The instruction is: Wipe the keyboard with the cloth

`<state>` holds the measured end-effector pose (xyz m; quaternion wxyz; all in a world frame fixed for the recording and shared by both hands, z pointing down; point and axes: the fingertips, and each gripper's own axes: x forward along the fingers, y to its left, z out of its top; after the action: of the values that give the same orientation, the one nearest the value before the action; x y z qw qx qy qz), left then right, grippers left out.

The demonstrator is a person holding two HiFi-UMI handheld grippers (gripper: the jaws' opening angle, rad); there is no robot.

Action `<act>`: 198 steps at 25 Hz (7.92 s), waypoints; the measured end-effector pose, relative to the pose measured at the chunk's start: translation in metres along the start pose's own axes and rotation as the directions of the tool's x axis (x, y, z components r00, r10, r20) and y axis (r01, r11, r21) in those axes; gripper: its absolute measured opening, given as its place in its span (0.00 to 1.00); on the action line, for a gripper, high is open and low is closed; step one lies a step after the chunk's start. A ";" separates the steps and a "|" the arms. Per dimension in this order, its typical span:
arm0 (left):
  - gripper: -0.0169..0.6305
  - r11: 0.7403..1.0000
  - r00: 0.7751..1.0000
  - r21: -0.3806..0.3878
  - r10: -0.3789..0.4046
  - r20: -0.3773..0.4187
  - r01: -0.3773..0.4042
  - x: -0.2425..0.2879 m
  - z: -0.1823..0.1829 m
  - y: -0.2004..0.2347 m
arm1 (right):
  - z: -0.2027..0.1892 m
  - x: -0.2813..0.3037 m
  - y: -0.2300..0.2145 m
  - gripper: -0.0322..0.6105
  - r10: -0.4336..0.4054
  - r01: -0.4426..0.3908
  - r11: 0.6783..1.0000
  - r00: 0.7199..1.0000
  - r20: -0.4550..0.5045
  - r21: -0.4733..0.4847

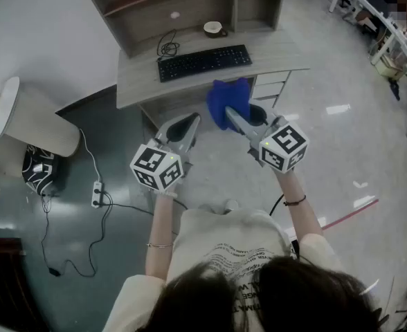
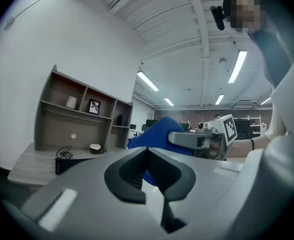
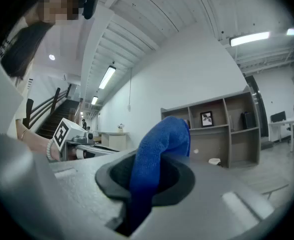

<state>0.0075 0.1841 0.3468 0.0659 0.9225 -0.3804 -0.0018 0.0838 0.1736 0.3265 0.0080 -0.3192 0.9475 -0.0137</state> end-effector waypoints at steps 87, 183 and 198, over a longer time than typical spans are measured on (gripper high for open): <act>0.02 0.982 0.986 -0.130 -0.147 -0.074 0.137 0.183 -0.015 0.171 | -0.044 0.140 -0.198 0.14 -0.105 0.118 0.986 0.988 -0.112 0.118; 0.02 0.887 0.953 -0.461 -0.132 -0.274 -0.009 0.412 -0.139 0.248 | -0.188 0.185 -0.457 0.14 -0.048 0.151 0.967 0.898 -0.438 0.204; 0.02 0.880 0.947 -0.475 -0.137 -0.289 -0.018 0.386 -0.145 0.270 | -0.199 0.205 -0.441 0.14 -0.057 0.186 0.950 0.892 -0.449 0.249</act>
<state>0.1002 -0.2592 0.5416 0.3478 0.8783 -0.3242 0.0505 0.1824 -0.2972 0.5377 -0.1590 -0.3628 0.8910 -0.2219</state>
